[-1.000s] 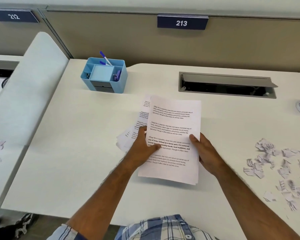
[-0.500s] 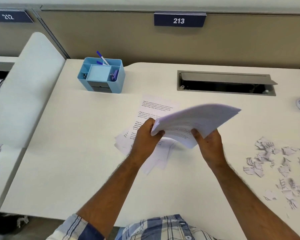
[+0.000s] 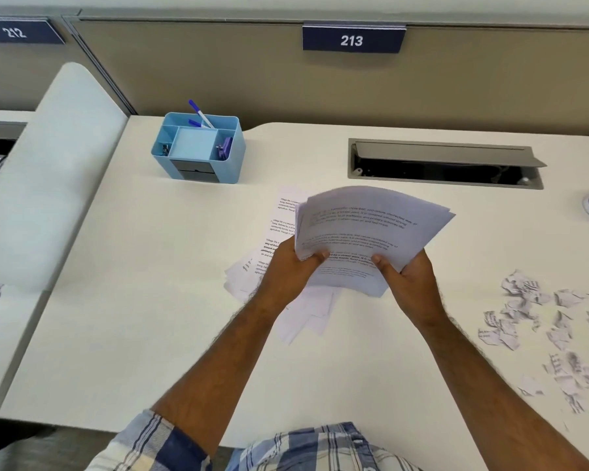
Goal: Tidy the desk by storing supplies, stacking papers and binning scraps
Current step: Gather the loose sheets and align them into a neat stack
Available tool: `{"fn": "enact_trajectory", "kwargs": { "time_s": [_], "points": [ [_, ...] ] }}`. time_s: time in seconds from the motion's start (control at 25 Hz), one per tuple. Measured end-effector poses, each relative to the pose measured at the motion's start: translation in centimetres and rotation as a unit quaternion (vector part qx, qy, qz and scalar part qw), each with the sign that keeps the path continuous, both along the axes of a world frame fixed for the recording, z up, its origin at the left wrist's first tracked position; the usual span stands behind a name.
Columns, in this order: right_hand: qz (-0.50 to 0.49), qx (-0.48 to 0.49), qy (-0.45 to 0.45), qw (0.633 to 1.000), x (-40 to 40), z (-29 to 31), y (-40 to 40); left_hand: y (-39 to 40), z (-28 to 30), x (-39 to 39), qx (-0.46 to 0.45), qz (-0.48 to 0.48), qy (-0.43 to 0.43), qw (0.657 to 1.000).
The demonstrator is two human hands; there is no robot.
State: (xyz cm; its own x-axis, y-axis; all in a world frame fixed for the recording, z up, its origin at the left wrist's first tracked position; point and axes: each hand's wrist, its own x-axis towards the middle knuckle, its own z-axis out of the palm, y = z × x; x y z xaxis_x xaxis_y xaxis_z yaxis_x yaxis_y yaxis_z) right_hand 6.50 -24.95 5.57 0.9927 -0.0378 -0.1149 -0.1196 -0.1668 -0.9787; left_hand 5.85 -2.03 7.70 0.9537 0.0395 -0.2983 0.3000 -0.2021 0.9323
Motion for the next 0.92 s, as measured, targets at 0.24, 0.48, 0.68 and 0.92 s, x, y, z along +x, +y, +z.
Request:
{"fn": "enact_trajectory", "kwargs": {
  "time_s": [0.24, 0.48, 0.68, 0.92],
  "points": [
    [-0.006, 0.057, 0.052, 0.997, 0.4, -0.5, -1.1, 0.0, 0.0, 0.4, -0.085, 0.011, 0.050, 0.995],
    [0.043, 0.089, 0.108, 0.989, 0.1, -1.5, -1.7, 0.2, -1.6, 1.0, -0.075, -0.006, 0.088, 0.993],
    [0.045, 0.146, 0.148, 0.977, 0.1, -2.4, -1.6, 0.7, -2.8, 1.8, -0.076, -0.014, 0.103, 0.992],
    [0.051, 0.181, 0.179, 0.966, 0.4, -3.2, -0.7, 1.3, -3.8, 3.0, -0.108, -0.021, 0.121, 0.987]
  ]
}}
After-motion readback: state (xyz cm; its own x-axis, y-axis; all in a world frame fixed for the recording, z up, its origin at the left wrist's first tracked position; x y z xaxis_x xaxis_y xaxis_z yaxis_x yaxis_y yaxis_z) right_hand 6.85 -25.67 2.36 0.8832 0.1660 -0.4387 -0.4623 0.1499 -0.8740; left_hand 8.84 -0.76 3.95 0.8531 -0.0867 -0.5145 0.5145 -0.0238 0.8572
